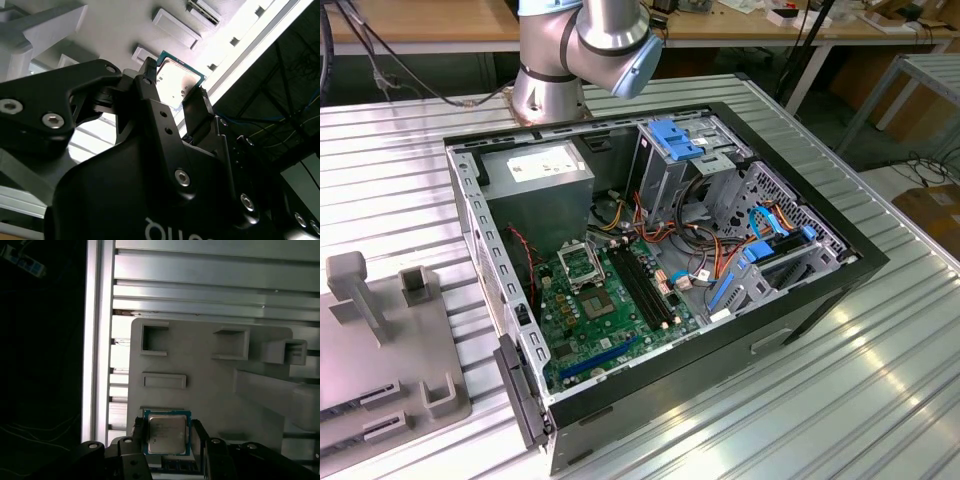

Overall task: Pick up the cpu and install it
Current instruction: 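Pick up the cpu and move it towards the insertion slot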

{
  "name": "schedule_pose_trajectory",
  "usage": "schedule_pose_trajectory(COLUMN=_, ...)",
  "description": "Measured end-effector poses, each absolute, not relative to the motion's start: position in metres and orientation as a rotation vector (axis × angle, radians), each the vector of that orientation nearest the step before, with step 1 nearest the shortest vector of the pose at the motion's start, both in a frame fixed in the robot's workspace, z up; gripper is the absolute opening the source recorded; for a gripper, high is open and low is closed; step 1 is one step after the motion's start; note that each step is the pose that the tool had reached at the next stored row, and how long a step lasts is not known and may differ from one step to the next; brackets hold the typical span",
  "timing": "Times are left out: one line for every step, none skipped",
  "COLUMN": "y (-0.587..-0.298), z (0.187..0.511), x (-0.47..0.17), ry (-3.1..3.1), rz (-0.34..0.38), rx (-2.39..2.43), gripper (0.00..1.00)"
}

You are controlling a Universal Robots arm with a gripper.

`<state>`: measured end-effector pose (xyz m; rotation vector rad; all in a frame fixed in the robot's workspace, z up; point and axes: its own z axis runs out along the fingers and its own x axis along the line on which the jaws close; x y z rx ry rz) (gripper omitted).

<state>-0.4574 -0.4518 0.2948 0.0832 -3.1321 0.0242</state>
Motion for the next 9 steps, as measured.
schedule_pose_trajectory(y=-0.4518, z=0.2954, x=-0.4574, ry=-3.132, rz=0.024, rx=0.083, gripper=0.47)
schedule_pose_trajectory(y=-0.4518, z=0.296, x=-0.4574, ry=-3.132, rz=0.024, rx=0.083, gripper=0.47)
schedule_pose_trajectory(y=-0.4518, z=0.2968, x=-0.4574, ry=-3.132, rz=0.024, rx=0.083, gripper=0.47)
schedule_pose_trajectory(y=-0.4518, z=0.2975, x=-0.4574, ry=-3.132, rz=0.024, rx=0.083, gripper=0.47)
schedule_pose_trajectory(y=-0.4518, z=0.2984, x=-0.4574, ry=-3.132, rz=0.024, rx=0.083, gripper=0.47)
schedule_pose_trajectory(y=-0.4518, z=0.2994, x=-0.4574, ry=-3.132, rz=0.024, rx=0.083, gripper=0.47)
schedule_pose_trajectory(y=-0.4518, z=0.3001, x=-0.4574, ry=-3.132, rz=0.024, rx=0.083, gripper=0.47)
schedule_pose_trajectory(y=-0.4518, z=0.3008, x=-0.4574, ry=-3.132, rz=0.024, rx=0.083, gripper=0.47)
schedule_pose_trajectory(y=-0.4518, z=0.3017, x=-0.4574, ry=-3.132, rz=0.024, rx=0.083, gripper=0.47)
